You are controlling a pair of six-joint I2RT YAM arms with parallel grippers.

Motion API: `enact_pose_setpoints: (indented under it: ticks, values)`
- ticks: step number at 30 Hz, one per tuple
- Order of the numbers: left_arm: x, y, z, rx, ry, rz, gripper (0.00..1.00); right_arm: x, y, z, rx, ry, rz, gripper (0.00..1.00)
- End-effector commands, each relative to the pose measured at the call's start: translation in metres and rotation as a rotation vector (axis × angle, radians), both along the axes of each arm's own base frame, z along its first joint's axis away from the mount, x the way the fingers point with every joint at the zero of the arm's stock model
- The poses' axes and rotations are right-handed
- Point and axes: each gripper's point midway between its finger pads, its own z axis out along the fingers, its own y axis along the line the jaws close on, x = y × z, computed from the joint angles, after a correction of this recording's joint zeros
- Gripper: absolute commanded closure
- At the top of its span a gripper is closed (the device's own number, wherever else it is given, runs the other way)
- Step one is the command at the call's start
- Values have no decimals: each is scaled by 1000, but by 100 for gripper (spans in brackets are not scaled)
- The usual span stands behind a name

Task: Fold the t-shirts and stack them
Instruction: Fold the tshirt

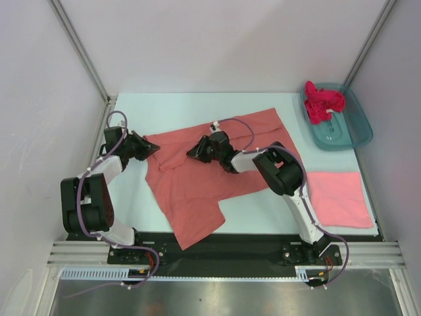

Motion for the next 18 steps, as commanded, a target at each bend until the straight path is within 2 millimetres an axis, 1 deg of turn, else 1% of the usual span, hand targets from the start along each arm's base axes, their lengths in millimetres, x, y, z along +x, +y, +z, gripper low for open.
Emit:
enact_pose_setpoints:
  ticks: [1,2,3,4,5,6,7,8,9,10,12,13,16,18]
  values:
    - [9,-1,14,3,-36,-10,100,15,11,18,76,-25,-42,73]
    - [6,-1,14,12,-33,-15,100,14,11,24,78,-34,-44,73]
    - [-2,2,11,47,-15,-9,81,13,6,20,64,-34,-60,73]
    - [-7,4,9,64,-9,-1,66,12,4,22,59,-39,-62,73]
    - [-12,5,7,73,-5,0,56,12,2,24,58,-41,-66,73]
    - [-23,4,-2,77,19,-1,49,11,0,26,56,-41,-64,73]
    - [-28,2,-1,90,12,-13,36,10,-1,27,59,-44,-62,73]
    - [-32,0,-3,91,17,-24,33,8,-3,30,68,-43,-63,73]
    - [-39,-5,-10,90,38,-43,32,8,-4,40,84,-54,-66,73]
    - [-42,-8,-13,93,40,-60,32,4,-7,37,85,-51,-66,73]
    - [-49,-10,-22,98,66,-66,32,3,-11,43,92,-59,-68,73]
    - [-50,-11,-26,94,73,-67,32,3,-13,49,96,-69,-70,73]
    - [-48,-16,-32,79,90,-78,33,2,-15,57,97,-81,-62,73]
    - [-48,-18,-36,80,107,-81,33,2,-18,57,89,-80,-69,73]
